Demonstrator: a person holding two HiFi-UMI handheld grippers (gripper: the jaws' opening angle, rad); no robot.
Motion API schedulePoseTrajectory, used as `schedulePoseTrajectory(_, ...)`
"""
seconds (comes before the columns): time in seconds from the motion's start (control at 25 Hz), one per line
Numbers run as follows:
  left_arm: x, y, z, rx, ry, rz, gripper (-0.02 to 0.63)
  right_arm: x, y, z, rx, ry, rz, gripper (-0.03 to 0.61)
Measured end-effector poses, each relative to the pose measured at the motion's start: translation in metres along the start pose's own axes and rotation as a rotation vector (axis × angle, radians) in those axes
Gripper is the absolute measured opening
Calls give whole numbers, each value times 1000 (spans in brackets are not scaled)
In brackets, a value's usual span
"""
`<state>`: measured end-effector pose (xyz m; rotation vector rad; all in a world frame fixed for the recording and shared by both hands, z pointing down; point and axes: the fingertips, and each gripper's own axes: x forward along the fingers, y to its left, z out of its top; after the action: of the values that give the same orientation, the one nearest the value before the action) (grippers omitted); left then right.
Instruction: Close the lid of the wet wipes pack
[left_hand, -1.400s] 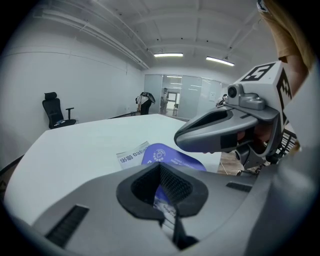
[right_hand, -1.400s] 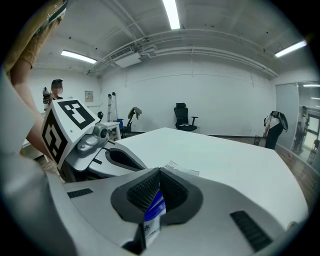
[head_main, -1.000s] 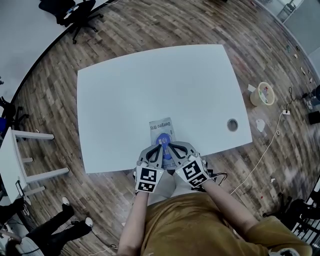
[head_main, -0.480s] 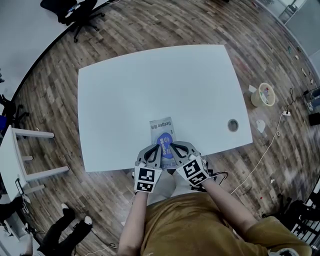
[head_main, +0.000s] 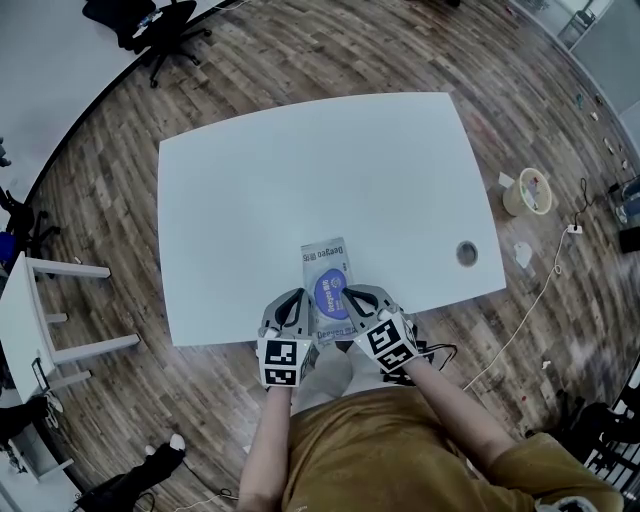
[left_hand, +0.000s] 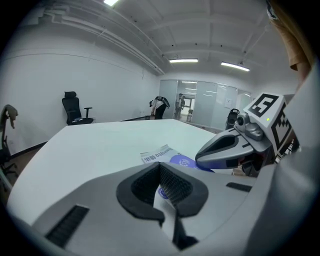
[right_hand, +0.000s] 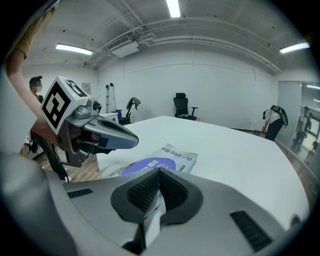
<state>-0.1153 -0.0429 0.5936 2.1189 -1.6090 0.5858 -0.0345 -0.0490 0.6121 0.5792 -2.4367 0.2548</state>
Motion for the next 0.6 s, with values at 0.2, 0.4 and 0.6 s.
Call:
schedulePoseTrajectory(0.2, 1, 2, -2, -12, -3, 3, -5, 4, -1, -6, 1, 19, -1, 6)
schedulePoseTrajectory(0.4, 0, 5, 0, -16, -7, 5, -5, 5, -2, -8, -1, 44, -3, 6)
schedulePoseTrajectory(0.6, 0, 7, -2, -19, -3, 6, -5, 9, -2, -10, 2, 58, -10, 6)
